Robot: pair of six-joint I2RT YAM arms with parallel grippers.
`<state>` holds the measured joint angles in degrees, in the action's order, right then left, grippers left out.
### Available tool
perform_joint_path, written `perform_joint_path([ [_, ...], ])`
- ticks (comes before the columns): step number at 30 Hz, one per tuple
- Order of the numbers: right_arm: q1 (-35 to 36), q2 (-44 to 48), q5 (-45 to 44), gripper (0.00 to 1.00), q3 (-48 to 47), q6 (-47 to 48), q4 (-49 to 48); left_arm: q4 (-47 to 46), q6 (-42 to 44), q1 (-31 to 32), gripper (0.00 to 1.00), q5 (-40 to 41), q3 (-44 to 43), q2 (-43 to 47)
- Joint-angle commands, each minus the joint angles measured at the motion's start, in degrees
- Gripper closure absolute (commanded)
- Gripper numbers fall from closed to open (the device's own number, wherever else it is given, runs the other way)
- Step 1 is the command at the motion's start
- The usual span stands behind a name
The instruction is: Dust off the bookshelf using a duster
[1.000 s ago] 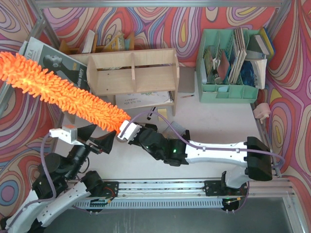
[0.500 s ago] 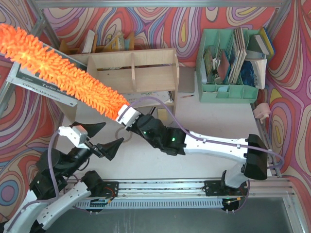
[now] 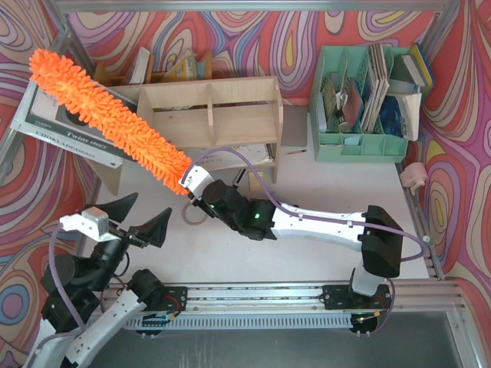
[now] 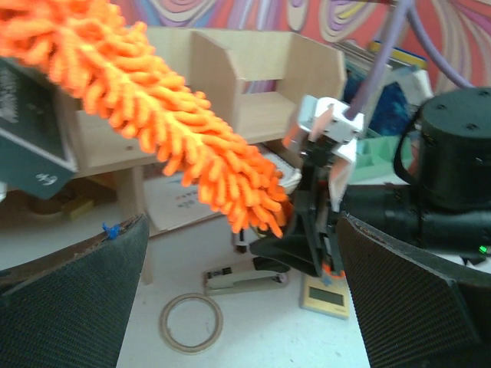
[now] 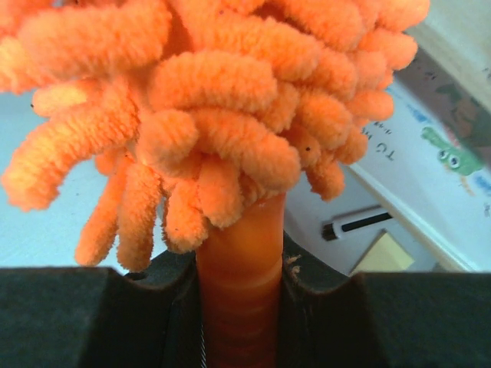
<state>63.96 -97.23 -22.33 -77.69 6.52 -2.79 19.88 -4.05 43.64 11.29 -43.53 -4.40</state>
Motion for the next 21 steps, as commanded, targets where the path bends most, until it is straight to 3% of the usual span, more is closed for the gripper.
perform_joint_path([
  [1,0.23,0.22,0.68,1.0,-0.71,-8.09,-3.67,-1.95,-0.68,-3.48,0.02,4.99,1.64,1.1],
  [11,1.89,-0.78,3.0,1.0,-0.5,-15.24,-1.59,-1.02,-2.36,-3.81,0.02,22.72,1.8,2.68],
  [21,4.36,-3.54,4.53,1.0,-2.33,-19.6,-0.77,2.41,-3.77,-4.79,0.02,24.59,1.29,3.87],
])
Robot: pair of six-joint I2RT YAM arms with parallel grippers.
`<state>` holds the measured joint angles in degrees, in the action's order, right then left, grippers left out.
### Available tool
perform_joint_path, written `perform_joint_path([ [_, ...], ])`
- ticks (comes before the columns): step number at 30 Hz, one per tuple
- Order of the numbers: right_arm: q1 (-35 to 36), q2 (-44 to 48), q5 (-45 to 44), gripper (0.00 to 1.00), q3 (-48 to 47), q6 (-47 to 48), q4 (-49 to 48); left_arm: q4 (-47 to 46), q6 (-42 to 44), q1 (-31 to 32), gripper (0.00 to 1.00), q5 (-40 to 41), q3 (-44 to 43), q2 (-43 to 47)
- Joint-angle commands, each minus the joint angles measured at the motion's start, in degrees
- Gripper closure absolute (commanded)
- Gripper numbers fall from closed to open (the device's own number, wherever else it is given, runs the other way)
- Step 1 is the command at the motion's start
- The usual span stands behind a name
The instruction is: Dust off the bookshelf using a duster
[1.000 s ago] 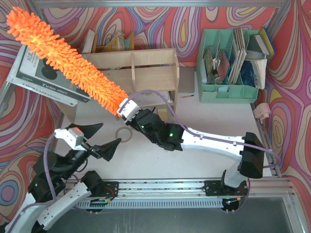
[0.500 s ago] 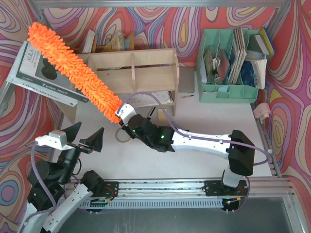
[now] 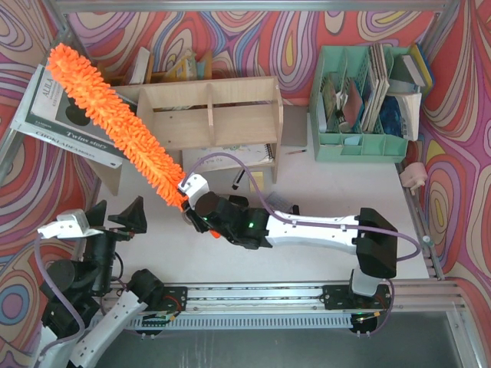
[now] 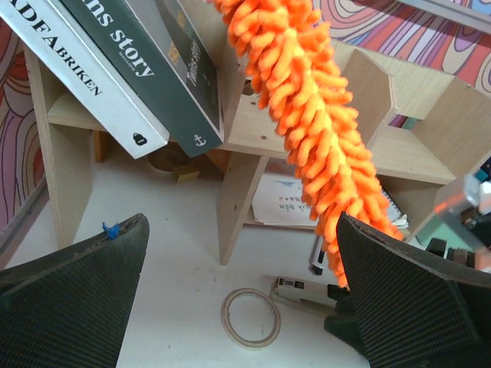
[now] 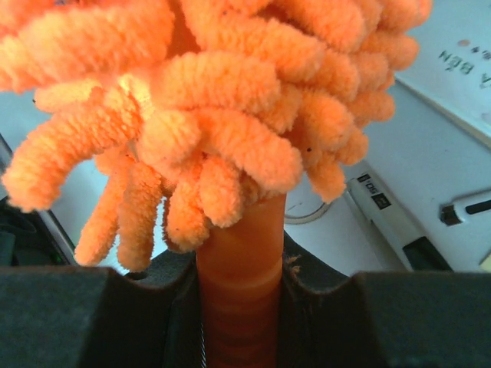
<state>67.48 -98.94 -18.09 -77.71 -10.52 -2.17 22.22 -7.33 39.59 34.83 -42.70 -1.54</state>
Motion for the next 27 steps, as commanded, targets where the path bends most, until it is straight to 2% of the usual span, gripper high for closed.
perform_joint_path([
  [1,0.93,-2.15,0.73,1.0,-2.36,-2.43,-1.48,-0.7,-0.57,-1.15,0.02,0.56,0.98,1.23],
  [9,1.95,-1.82,0.16,1.0,1.31,3.39,-6.15,0.18,-1.2,-4.31,0.02,-0.19,0.69,1.28],
  [14,2.03,1.0,-0.34,1.0,4.88,11.77,-10.74,0.43,-1.63,-4.52,0.02,-0.02,0.48,1.32],
  [19,2.08,1.85,1.25,1.0,5.77,21.17,-9.82,0.81,-2.06,-4.68,0.02,-0.03,0.23,1.33],
  [27,2.04,2.45,-2.63,1.0,7.23,25.83,-10.8,1.03,-2.64,-4.68,0.02,-0.27,0.11,1.27],
])
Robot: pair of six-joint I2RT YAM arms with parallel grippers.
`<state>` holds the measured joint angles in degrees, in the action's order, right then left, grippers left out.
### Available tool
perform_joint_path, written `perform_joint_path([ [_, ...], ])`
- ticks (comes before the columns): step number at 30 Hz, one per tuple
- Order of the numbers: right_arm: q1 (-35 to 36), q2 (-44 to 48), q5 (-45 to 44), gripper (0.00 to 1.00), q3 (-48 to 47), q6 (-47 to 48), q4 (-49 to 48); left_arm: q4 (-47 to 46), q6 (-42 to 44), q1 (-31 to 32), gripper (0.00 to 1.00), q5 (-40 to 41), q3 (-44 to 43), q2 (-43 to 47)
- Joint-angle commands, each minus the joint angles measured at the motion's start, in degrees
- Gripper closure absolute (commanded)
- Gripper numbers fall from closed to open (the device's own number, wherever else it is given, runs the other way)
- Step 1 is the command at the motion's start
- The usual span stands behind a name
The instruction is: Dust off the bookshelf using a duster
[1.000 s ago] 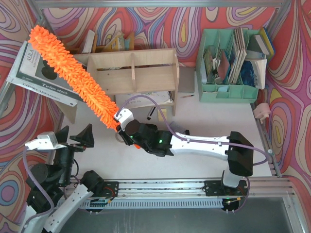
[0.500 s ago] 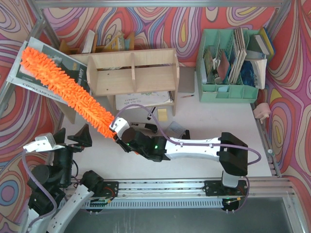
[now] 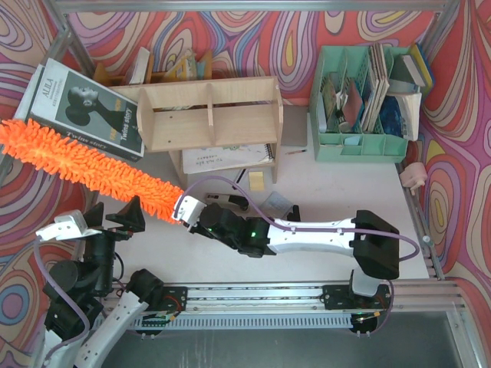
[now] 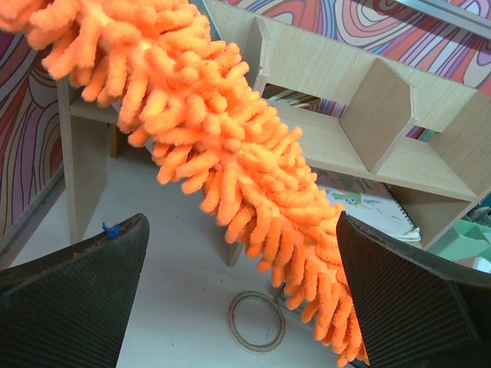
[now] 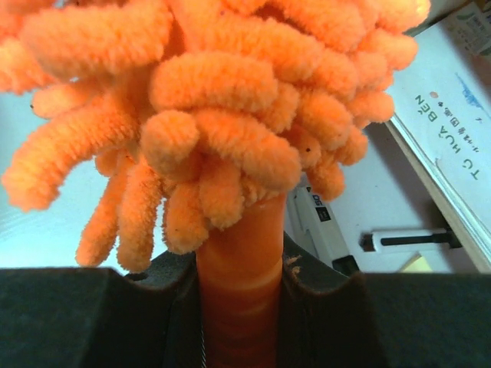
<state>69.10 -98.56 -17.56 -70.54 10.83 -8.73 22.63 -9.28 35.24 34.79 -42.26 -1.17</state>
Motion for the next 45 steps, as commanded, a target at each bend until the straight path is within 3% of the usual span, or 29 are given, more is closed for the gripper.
perform_joint_path([
  [1,0.5,1.7,-3.78,1.0,-0.09,5.22,-3.92,0.53,-0.7,-0.35,0.02,-0.24,-0.28,0.95],
  [13,-0.46,2.16,-9.78,1.0,3.24,7.99,-1.9,0.82,-1.14,-0.34,0.02,0.08,-0.36,0.9],
  [27,-0.58,13.87,-15.39,1.0,15.42,4.44,4.3,0.74,-1.5,-0.35,0.02,0.75,-0.12,0.89],
  [39,-0.6,12.12,-14.09,1.0,6.37,12.49,2.42,1.09,-1.7,-0.35,0.02,1.11,-0.28,0.91],
  [45,-0.6,12.71,-14.57,1.0,9.36,9.9,4.32,1.25,-1.89,-0.35,0.02,1.5,-0.37,0.91],
])
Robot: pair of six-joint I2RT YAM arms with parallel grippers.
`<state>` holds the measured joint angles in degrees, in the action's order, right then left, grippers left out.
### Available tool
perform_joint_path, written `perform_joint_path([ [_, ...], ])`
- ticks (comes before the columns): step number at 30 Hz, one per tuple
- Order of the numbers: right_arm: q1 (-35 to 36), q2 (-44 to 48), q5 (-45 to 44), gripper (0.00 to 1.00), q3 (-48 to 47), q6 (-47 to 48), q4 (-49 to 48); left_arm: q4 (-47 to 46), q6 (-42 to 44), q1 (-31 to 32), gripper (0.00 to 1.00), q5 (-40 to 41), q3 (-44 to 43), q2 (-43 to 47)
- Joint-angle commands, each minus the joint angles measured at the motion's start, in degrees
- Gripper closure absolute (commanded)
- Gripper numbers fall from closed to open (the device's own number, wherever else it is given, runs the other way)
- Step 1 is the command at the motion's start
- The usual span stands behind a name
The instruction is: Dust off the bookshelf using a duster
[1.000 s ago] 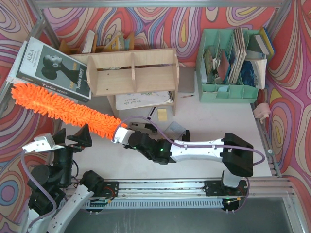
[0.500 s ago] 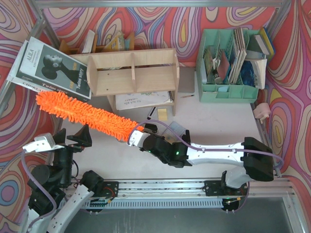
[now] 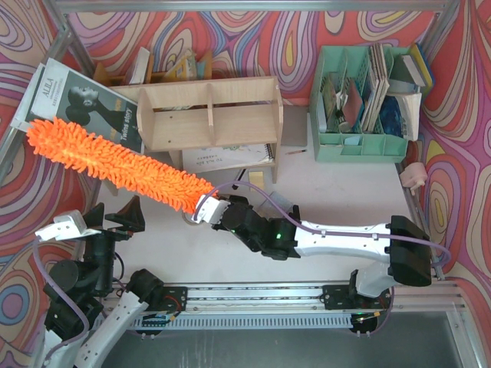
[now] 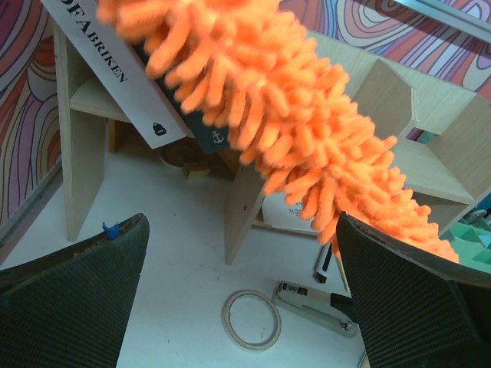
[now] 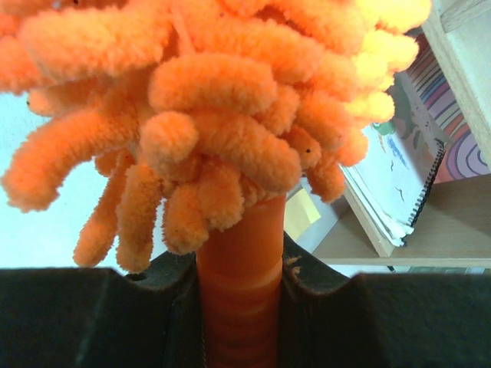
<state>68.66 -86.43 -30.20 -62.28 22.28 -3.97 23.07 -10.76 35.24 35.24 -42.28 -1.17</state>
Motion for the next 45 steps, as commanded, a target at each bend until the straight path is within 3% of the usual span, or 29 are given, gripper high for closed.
perform_joint_path([
  [1,-0.12,0.92,-1.96,1.0,1.84,-2.6,0.39,0.79,-0.37,-0.35,0.02,1.04,-0.32,0.91],
  [8,-0.11,5.11,-2.62,1.0,7.51,-9.64,4.4,0.36,-0.35,-0.35,0.02,1.62,0.1,0.91],
  [14,-0.11,6.68,-3.58,1.0,9.37,-9.85,4.55,0.52,-0.62,-0.35,0.02,1.88,0.11,0.91],
  [31,0.95,-3.2,2.48,1.0,-2.9,-5.44,-4.67,0.57,-0.76,-0.35,0.02,1.98,0.25,0.91],
  [45,0.95,2.63,-0.19,1.0,5.95,-12.52,2.77,0.43,-1.2,-0.35,0.02,2.13,0.44,0.84],
])
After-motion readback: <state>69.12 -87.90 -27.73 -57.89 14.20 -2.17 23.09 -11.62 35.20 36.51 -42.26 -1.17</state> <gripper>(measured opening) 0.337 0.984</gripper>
